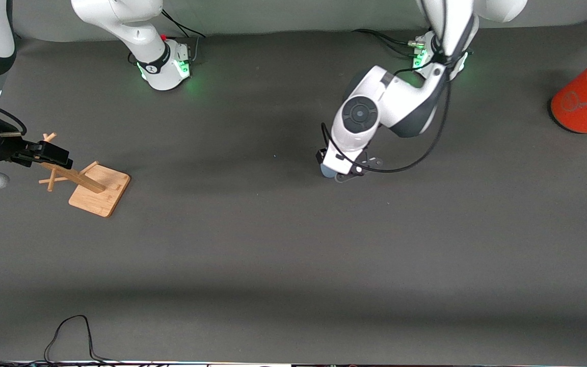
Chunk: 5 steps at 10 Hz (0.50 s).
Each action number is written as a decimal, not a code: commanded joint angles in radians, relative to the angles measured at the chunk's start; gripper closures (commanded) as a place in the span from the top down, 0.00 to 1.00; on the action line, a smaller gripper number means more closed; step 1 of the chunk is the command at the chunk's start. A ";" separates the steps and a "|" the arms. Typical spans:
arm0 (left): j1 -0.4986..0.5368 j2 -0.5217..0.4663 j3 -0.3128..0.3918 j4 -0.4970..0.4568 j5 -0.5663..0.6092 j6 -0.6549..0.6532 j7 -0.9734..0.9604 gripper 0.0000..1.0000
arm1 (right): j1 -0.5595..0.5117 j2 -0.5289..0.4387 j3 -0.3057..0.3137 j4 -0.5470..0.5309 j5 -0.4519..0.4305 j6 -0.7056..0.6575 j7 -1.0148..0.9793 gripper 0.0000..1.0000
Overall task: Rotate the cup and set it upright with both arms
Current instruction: 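Release the upright cup and raise the left gripper away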
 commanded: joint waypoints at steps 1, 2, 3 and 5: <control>0.107 -0.020 0.000 0.135 0.055 -0.140 0.152 1.00 | 0.017 -0.011 -0.013 -0.011 -0.012 0.008 -0.015 1.00; 0.162 -0.035 0.002 0.169 0.079 -0.178 0.230 1.00 | 0.017 -0.010 -0.013 -0.011 -0.012 0.010 -0.015 1.00; 0.226 -0.063 0.002 0.180 0.111 -0.181 0.286 1.00 | 0.017 -0.009 -0.013 -0.011 -0.012 0.010 -0.015 1.00; 0.343 -0.120 0.002 0.186 0.197 -0.181 0.399 1.00 | 0.017 -0.007 -0.014 -0.011 -0.012 0.010 -0.015 1.00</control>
